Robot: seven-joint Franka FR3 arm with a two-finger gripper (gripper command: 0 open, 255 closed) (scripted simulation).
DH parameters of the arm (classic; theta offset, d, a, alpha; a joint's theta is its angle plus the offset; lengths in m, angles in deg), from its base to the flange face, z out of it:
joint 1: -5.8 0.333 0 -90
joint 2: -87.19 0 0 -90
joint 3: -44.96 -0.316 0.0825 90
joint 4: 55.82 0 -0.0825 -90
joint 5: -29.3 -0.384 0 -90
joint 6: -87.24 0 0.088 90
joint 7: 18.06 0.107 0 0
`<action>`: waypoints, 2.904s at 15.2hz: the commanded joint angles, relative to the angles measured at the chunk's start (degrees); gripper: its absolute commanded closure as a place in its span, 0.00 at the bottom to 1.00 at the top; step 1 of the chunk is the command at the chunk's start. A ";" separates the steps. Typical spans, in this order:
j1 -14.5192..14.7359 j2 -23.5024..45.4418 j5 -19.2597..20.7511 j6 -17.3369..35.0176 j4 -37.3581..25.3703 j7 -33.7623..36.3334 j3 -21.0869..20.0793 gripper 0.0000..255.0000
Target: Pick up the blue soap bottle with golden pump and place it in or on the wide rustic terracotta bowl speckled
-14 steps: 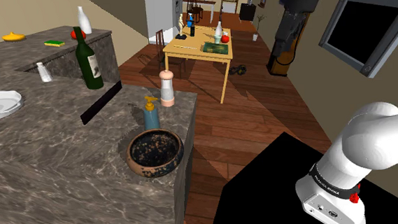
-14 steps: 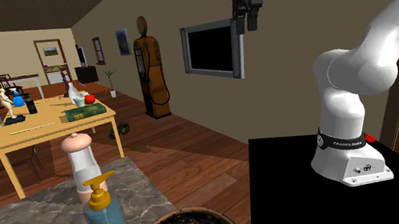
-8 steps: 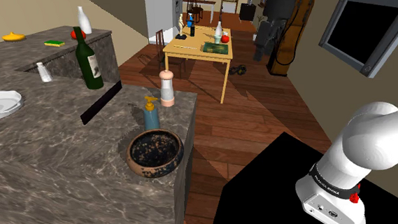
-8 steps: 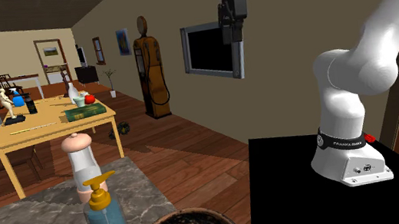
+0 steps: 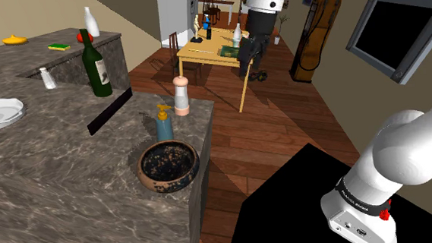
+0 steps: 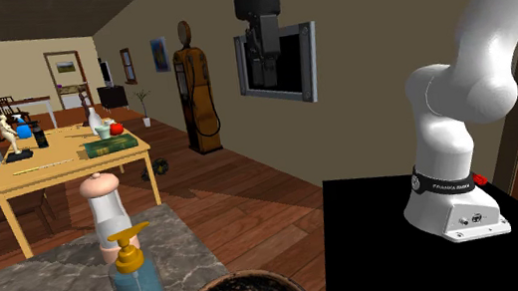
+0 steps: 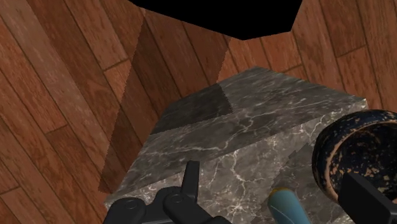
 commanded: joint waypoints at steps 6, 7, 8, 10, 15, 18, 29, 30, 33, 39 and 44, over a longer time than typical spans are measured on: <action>1.22 14.06 1.46 6.48 -7.66 3.00 -4.31 0.00; 1.43 16.17 1.91 7.15 -9.07 3.50 -4.85 0.00; 1.66 18.29 2.42 7.76 -10.55 4.03 -5.37 0.00; 2.19 22.61 3.60 8.78 -13.72 5.12 -6.33 0.00; 4.23 33.77 7.31 10.10 -23.05 7.93 -8.08 0.00; 6.03 40.74 9.78 9.94 -29.75 9.46 -8.60 0.00; 9.37 51.76 13.44 12.53 -37.60 11.30 -8.44 0.00; 9.42 52.13 13.57 13.57 -36.91 11.38 -8.38 0.00; 9.42 52.13 13.57 13.57 -36.91 11.38 -8.38 0.00; 9.41 52.13 13.57 13.56 -36.92 11.38 -8.38 1.00; 9.42 52.12 13.57 13.56 -36.91 11.38 -8.38 1.00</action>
